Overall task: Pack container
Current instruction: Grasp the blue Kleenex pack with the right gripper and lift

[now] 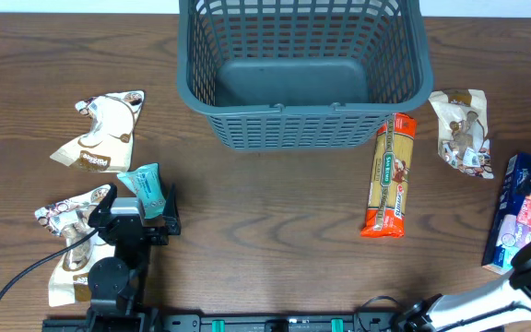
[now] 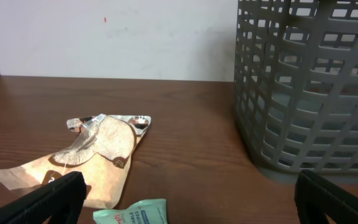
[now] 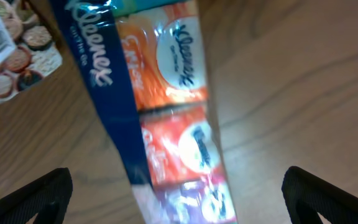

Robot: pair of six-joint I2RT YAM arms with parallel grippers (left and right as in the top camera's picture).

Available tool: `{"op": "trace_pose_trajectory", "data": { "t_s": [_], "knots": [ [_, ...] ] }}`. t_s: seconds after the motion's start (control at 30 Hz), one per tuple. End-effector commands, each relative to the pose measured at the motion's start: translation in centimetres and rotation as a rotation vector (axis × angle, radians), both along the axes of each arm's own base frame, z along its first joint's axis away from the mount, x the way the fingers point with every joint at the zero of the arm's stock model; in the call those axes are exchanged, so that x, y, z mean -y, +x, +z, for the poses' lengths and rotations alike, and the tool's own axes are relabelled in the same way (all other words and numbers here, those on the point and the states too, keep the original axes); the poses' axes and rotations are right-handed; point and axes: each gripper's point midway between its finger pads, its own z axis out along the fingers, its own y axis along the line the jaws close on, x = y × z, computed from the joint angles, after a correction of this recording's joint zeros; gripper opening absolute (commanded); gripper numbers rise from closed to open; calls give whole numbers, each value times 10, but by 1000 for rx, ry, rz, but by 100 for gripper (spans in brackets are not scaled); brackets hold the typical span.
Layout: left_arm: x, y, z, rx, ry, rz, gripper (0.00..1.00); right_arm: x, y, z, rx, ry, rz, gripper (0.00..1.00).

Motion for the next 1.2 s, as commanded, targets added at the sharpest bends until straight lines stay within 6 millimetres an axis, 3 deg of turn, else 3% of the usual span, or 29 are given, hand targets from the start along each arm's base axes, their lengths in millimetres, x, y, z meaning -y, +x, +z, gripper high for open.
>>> {"op": "trace_pose_trajectory", "data": {
  "t_s": [0.0, 0.43, 0.77, 0.83, 0.87, 0.9, 1.0, 1.03, 1.17],
  "knots": [
    [-1, -1, -18, -51, 4, 5, 98, -2, 8, -10, 6, 19, 24, 99],
    [-1, -1, -18, -51, 4, 5, 99, -1, 9, -53, -43, 70, 24, 99],
    [-1, -1, -18, -51, 4, 5, 99, -3, 11, -61, -30, 83, 21, 97],
    [-1, -1, -18, -51, 4, 5, 99, -5, 13, -62, -17, 95, 21, 82],
    [-1, -1, -18, -51, 4, 5, 99, -6, 14, -62, -11, 100, 21, 51],
    [-1, -1, -18, -51, 4, 5, 99, -7, 14, -62, -8, 101, 16, 32],
    [-1, -1, -18, -51, 4, 5, 99, -7, 14, -64, -7, 102, -3, 16],
    [-1, -1, -18, -51, 4, 5, 99, -7, 14, -65, -8, 103, -7, 5],
    [-1, -1, -18, -51, 4, 5, 99, -14, 21, -65, 33, 141, -30, 1]
  ]
}}
